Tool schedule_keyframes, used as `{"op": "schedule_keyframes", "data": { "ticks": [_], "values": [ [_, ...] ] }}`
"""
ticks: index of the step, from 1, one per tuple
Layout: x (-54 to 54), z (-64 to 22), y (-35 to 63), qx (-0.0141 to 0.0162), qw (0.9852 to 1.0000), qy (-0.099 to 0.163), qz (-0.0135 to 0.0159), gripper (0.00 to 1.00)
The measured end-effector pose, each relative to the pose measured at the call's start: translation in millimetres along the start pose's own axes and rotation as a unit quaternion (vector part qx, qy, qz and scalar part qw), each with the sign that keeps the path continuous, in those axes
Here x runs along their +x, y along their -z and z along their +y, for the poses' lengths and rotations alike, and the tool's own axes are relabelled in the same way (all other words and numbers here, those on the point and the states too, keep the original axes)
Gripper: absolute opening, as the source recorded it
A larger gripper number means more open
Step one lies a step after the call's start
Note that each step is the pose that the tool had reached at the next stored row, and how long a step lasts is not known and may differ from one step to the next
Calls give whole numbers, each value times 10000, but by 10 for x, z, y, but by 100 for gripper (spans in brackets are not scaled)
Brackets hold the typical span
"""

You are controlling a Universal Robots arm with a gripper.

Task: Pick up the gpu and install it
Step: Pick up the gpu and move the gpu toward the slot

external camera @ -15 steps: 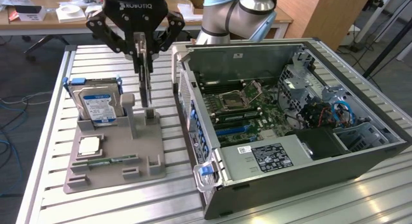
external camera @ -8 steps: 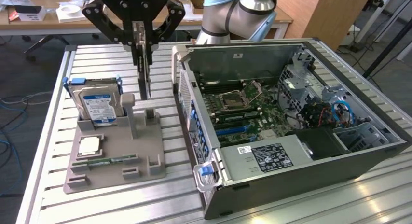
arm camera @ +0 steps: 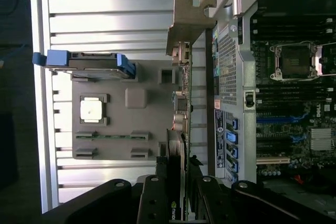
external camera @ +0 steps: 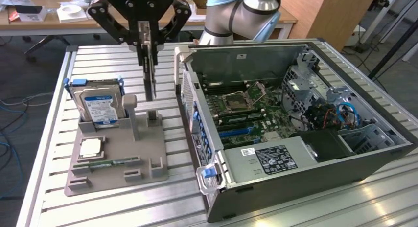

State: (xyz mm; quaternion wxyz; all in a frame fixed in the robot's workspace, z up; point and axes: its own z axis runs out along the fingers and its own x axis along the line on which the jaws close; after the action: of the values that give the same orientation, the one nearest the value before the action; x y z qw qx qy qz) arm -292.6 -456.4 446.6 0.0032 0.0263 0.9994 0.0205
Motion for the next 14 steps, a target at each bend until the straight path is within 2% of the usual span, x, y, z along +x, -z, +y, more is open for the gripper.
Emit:
{"op": "schedule_keyframes", "data": {
  "ticks": [14],
  "values": [
    [-634, 33, -5, 0, 10000, 0, 8, 26]
  ]
}}
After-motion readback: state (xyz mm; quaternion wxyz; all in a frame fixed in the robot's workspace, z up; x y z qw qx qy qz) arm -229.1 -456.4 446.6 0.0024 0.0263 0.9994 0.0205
